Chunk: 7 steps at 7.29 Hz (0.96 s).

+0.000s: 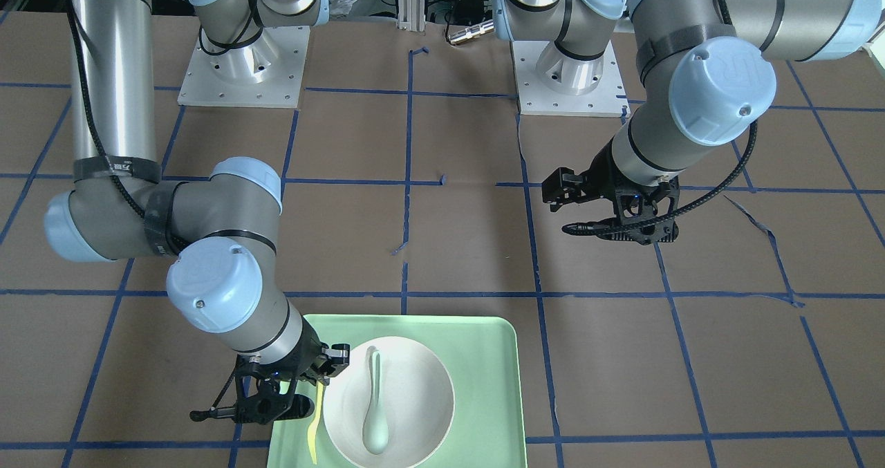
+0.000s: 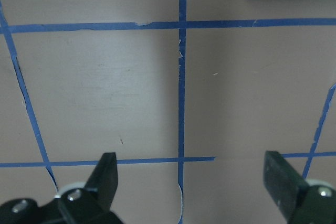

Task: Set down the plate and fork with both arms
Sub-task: 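Lift the yellow fork with the right gripper and move it beside the plate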

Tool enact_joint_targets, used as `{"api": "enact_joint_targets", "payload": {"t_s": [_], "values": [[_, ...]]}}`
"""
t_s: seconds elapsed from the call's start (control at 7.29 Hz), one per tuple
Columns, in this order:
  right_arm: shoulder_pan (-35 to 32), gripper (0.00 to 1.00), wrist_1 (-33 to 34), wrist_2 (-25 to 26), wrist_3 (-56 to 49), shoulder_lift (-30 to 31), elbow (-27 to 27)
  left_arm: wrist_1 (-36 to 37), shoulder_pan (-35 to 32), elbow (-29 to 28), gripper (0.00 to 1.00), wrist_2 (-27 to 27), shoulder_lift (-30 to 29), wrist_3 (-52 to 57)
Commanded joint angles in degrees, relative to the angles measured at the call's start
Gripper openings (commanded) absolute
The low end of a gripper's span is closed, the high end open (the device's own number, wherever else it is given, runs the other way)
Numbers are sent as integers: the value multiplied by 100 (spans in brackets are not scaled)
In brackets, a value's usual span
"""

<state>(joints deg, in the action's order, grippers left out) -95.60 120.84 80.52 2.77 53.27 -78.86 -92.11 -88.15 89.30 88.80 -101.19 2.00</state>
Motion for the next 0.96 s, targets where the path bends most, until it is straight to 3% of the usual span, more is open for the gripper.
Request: {"api": "enact_joint_targets", "payload": {"t_s": [0.0, 0.27, 0.55, 0.82], "values": [[138, 0, -25, -107, -380, -36, -313, 0, -9, 35, 100, -3, 2, -24], [139, 0, 36, -334, -409, -80, -402, 0, -9, 35, 100, -3, 2, -33], [139, 10, 45, -318, -426, -107, -411, 0, -9, 35, 100, -3, 11, -42], [174, 12, 45, -353, -408, -124, -402, 0, -18, 44, 100, -3, 11, -42]]}}
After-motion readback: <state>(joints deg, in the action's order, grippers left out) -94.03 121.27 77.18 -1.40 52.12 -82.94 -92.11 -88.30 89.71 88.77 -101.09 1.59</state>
